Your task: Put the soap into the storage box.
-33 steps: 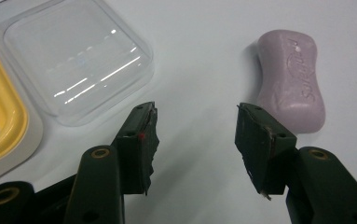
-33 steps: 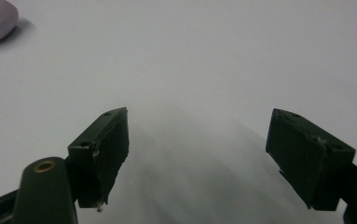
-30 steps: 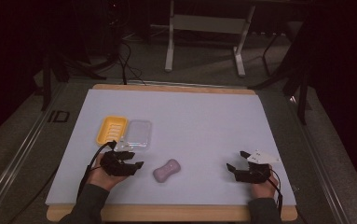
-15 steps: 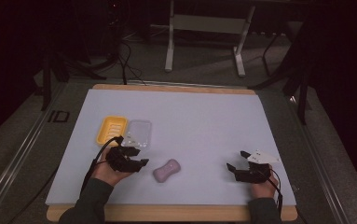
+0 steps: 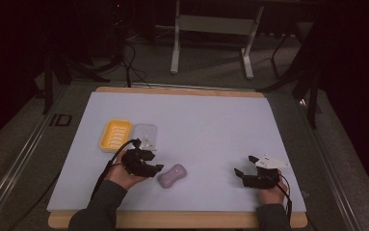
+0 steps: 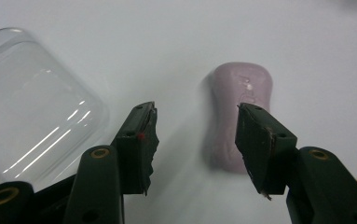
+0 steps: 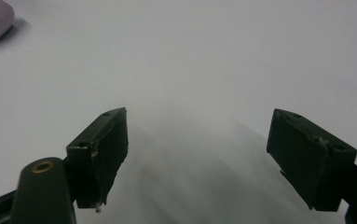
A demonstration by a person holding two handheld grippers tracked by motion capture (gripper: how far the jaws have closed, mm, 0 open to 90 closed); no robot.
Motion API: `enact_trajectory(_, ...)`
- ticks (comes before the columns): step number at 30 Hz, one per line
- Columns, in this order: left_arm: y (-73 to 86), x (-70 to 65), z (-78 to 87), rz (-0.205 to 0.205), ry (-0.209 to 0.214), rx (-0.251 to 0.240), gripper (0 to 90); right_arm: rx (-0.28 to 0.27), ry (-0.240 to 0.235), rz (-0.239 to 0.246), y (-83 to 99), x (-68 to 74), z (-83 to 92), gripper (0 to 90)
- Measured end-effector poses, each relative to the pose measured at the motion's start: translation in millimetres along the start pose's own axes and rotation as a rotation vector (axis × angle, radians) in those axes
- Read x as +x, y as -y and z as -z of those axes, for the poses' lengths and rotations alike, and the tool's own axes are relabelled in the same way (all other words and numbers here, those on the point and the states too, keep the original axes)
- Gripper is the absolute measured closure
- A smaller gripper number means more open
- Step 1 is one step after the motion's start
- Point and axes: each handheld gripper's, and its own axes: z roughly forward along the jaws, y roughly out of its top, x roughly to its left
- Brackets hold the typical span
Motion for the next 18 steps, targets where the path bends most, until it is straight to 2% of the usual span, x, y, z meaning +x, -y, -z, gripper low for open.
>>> enact_trajectory(6, -9.9, -9.4, -7.8, -0.027, 0.009, 0.037, 48.3, -0.001, 0.000, -0.002, 0.0, -0.1, 0.3, 20.2)
enact_trajectory(13, -15.9, -11.6, -18.6, -0.022, 0.025, 0.077, 47.0, -0.001, 0.003, 0.000, 0.1, 0.2, 0.4, 20.2)
enact_trajectory(18, -18.6, -12.4, -22.8, -0.012, 0.041, 0.087, 45.1, -0.001, 0.005, 0.001, 0.0, 0.3, 0.4, 20.2)
